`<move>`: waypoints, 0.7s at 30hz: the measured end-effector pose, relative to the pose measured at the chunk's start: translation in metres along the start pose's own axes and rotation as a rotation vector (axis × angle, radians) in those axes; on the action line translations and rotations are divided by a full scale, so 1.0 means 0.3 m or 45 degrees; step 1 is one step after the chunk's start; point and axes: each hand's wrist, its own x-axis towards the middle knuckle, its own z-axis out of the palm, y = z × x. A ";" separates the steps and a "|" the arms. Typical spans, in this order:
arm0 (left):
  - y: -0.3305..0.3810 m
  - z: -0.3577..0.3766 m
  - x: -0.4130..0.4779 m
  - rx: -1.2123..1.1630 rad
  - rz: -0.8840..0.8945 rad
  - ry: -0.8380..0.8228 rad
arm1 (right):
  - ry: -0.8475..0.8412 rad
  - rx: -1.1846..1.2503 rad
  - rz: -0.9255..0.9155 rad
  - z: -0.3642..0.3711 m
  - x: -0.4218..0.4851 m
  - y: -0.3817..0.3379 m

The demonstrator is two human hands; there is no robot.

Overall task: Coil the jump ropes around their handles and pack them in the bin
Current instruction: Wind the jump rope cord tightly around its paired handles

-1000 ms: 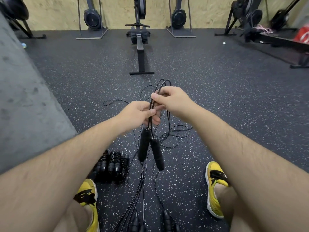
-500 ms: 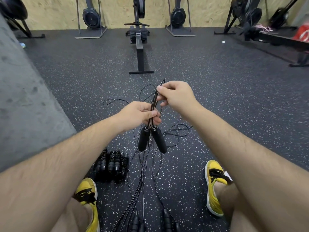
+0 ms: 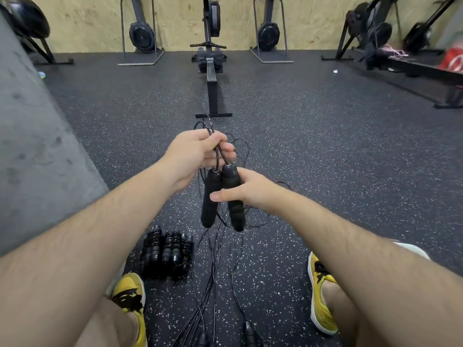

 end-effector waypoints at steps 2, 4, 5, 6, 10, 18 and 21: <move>-0.002 -0.006 0.009 -0.083 -0.014 0.047 | 0.019 0.117 0.004 0.029 -0.006 0.005; 0.002 -0.008 0.010 -0.131 -0.043 0.075 | 0.051 0.185 -0.017 0.058 -0.006 0.000; 0.006 -0.012 0.012 -0.163 -0.054 0.082 | 0.058 0.209 -0.026 0.067 -0.005 -0.007; 0.014 -0.015 0.012 -0.176 -0.069 0.085 | 0.050 0.244 -0.026 0.073 -0.005 -0.020; 0.067 -0.073 -0.022 1.111 -0.040 0.096 | 0.015 0.248 -0.015 0.042 -0.010 -0.066; 0.020 -0.099 -0.085 2.017 0.765 -0.462 | -0.177 -0.159 0.091 -0.026 -0.033 -0.107; -0.015 -0.061 -0.067 2.076 0.872 -0.482 | -0.162 -0.198 0.076 -0.016 -0.025 -0.120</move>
